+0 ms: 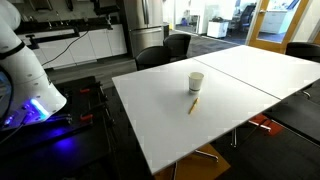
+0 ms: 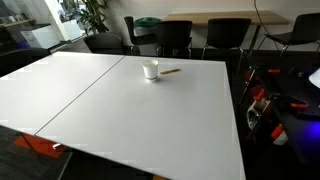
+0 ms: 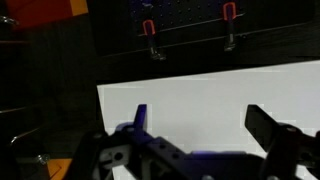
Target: Pick the pen and put it in the cup
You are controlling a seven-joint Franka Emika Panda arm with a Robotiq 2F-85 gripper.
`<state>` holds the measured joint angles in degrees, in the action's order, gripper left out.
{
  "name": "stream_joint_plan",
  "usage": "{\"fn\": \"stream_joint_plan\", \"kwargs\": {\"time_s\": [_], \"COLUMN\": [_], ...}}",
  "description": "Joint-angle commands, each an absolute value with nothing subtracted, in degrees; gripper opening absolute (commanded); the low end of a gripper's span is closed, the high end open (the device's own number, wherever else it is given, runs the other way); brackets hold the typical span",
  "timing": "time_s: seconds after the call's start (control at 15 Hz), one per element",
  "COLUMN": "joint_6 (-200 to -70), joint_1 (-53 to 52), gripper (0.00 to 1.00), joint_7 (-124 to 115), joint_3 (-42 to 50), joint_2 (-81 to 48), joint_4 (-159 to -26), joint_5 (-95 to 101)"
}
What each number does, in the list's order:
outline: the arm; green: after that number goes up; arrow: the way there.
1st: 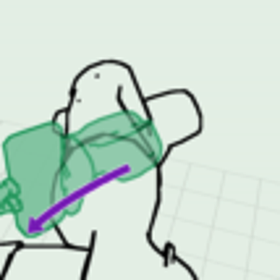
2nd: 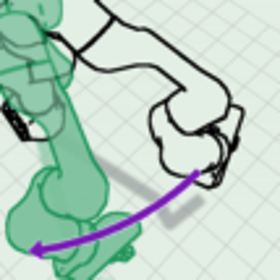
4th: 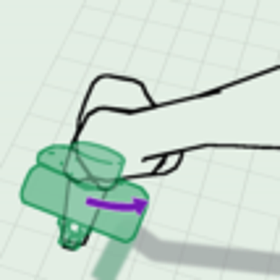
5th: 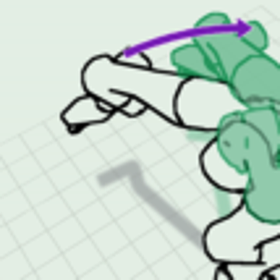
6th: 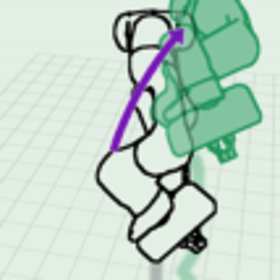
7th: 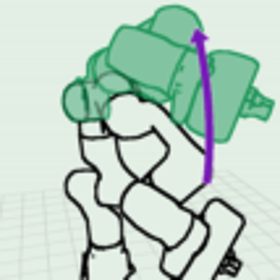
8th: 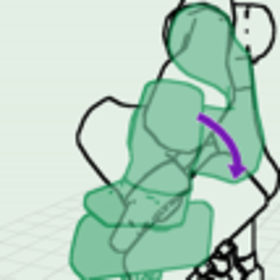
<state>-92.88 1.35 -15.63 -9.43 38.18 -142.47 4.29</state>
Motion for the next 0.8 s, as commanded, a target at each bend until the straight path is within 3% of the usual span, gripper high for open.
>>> {"fn": "stream_joint_plan", "kwargs": {"time_s": [0.0, 0.73], "joint_6": [-94.4, -107.1], "joint_1": [0.3, 2.5], "gripper": [1.00, 1.00], "joint_7": [-11.6, 8.1], "joint_3": [-7.0, 5.3], "joint_2": [39.2, 37.9], "joint_4": [-142.7, -142.6], "joint_5": [6.0, 19.3]}}
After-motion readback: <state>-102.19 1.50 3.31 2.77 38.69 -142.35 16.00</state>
